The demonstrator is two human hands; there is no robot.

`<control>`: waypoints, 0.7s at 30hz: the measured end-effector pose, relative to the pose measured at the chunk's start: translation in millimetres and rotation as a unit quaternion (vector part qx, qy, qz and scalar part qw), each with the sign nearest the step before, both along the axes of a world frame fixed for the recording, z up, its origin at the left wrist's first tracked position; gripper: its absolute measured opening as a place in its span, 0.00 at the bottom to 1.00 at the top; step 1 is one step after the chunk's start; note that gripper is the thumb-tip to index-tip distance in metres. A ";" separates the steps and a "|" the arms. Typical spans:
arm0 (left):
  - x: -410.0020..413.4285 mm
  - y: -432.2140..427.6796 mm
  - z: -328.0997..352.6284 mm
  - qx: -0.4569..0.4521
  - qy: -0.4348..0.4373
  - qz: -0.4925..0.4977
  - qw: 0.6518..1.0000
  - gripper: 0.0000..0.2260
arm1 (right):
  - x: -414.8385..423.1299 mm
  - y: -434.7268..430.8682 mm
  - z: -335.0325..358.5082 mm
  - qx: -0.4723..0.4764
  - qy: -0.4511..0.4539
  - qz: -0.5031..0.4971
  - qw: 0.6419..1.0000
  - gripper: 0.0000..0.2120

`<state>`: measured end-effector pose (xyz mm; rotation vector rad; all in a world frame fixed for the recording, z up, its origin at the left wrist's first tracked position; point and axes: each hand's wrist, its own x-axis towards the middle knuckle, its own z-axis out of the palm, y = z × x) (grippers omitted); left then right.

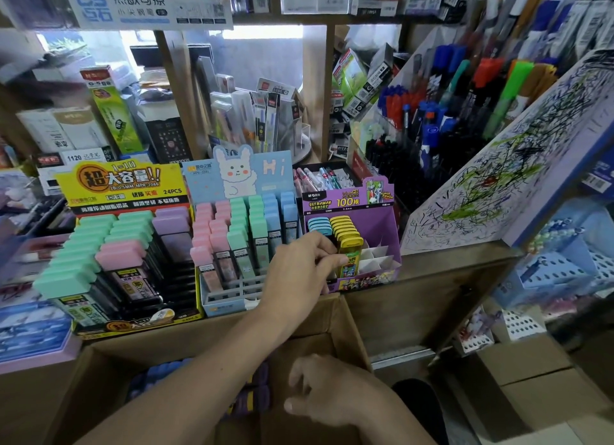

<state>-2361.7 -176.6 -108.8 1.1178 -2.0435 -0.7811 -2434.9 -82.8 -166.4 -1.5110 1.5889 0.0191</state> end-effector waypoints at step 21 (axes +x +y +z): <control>98.6 27.0 -7.1 0.033 0.084 0.109 0.990 0.06 | 4.3 -0.3 -6.7 -0.049 0.015 -0.028 0.998 0.18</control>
